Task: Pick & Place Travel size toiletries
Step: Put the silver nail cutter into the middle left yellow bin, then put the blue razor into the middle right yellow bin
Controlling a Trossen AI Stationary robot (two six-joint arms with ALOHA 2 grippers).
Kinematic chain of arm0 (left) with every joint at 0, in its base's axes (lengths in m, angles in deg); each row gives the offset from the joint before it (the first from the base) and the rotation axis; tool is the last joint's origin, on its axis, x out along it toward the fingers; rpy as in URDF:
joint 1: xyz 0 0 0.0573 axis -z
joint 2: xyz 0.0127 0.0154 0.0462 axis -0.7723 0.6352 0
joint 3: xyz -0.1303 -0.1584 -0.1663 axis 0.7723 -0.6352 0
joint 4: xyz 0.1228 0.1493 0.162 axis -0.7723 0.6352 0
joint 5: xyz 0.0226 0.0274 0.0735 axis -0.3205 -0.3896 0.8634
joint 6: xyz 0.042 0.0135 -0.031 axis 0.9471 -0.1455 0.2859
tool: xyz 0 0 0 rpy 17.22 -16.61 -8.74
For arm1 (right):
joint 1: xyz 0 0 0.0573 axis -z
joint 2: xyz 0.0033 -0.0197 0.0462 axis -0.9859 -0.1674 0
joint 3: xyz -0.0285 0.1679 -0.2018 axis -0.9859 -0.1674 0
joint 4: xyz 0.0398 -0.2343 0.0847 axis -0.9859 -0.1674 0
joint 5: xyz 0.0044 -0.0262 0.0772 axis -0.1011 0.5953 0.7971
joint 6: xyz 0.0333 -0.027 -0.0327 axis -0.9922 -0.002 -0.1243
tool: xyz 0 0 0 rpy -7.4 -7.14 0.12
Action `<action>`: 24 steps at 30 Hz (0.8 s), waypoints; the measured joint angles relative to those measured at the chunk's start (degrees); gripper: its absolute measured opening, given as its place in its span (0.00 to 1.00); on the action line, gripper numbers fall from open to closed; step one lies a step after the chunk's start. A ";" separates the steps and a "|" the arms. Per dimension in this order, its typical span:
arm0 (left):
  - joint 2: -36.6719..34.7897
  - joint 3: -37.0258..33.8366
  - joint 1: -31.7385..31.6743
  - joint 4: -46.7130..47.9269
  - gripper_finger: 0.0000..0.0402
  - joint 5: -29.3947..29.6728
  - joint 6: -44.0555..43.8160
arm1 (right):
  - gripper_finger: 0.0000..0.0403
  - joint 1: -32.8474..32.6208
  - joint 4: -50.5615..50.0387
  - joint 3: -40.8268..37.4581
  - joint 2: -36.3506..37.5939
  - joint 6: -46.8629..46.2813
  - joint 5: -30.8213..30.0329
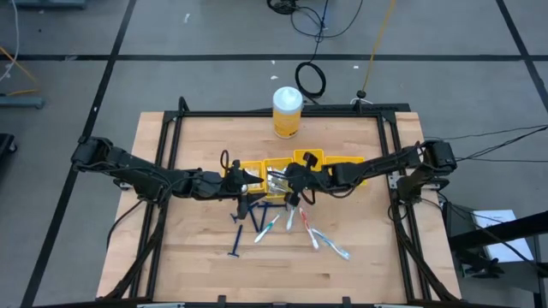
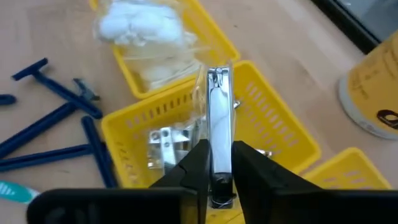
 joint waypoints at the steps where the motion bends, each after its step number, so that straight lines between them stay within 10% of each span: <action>1: 0.00 0.00 0.00 0.00 0.56 0.01 0.00 | 0.15 0.25 -0.03 0.00 0.00 0.11 -0.12; 15: 0.00 0.00 0.00 -0.03 0.56 0.00 -0.01 | 0.48 0.85 0.15 0.00 0.02 0.41 -0.12; 24: 0.00 0.02 0.00 -0.11 0.56 -0.01 -1.26 | 0.47 -7.25 5.51 0.00 4.52 3.44 17.69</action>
